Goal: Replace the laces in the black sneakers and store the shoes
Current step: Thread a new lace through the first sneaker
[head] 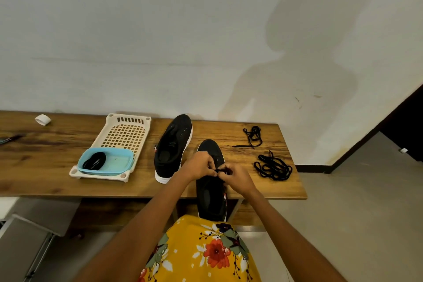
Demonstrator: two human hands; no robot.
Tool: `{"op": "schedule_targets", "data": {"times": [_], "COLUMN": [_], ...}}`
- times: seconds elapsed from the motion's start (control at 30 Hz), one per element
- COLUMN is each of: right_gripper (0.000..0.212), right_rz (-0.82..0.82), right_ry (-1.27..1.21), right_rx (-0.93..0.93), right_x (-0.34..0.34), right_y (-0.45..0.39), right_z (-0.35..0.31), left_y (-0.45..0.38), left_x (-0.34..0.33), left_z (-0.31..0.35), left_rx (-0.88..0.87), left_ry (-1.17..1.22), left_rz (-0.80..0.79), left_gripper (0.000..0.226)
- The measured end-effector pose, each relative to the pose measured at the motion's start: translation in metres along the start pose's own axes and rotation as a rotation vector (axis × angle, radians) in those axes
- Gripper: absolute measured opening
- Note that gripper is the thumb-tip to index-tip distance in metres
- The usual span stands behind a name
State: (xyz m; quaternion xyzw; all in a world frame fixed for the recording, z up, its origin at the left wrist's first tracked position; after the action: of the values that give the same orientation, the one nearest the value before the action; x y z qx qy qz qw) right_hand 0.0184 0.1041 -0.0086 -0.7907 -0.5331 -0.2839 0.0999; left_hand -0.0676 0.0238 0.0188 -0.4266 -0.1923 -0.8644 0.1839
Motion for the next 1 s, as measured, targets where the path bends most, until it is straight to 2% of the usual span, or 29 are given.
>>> {"op": "schedule_targets", "data": {"times": [0.13, 0.27, 0.37, 0.5, 0.6, 0.73, 0.9, 1.0], "right_gripper": [0.012, 0.014, 0.013, 0.01, 0.009, 0.008, 0.008, 0.007], "right_rz": [0.124, 0.186, 0.195, 0.199, 0.198, 0.18, 0.167, 0.154], "right_ry": [0.221, 0.251, 0.259, 0.267, 0.237, 0.207, 0.256, 0.224], "right_rx": [0.103, 0.095, 0.092, 0.129, 0.128, 0.133, 0.125, 0.113], "right_x": [0.0, -0.003, -0.004, -0.003, -0.003, -0.003, -0.004, -0.005], "right_y": [0.003, 0.005, 0.005, 0.005, 0.004, 0.004, 0.004, 0.003], "right_z": [-0.012, -0.01, -0.007, -0.009, -0.008, -0.008, -0.008, -0.006], "left_y": [0.005, 0.008, 0.005, 0.001, -0.001, -0.001, 0.002, 0.002], "left_x": [0.0, -0.002, -0.014, -0.018, -0.015, -0.018, -0.016, -0.01], "left_z": [-0.01, -0.026, -0.031, -0.027, -0.028, -0.031, -0.028, -0.024], "left_rx": [0.023, 0.194, 0.249, 0.152, 0.109, 0.137, 0.052, 0.011], "left_ry": [0.241, 0.456, 0.497, 0.436, 0.422, 0.469, 0.481, 0.435], "left_rz": [-0.121, -0.141, -0.172, -0.209, -0.125, 0.024, -0.07, -0.039], "left_gripper": [0.02, 0.022, 0.017, 0.028, 0.022, 0.018, 0.026, 0.023]}}
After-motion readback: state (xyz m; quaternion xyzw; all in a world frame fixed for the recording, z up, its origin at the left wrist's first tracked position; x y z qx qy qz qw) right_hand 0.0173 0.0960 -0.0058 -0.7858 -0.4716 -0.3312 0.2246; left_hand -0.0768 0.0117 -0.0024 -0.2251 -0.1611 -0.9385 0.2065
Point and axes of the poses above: each hand's wrist, its own y-axis away from the middle knuckle, its own x-axis out of the back of the hand, z = x × y, the point moved 8 cm from there along -y, towards the middle knuckle, and after that the axes turned 1 degree about -x, right-handed, at the moved point
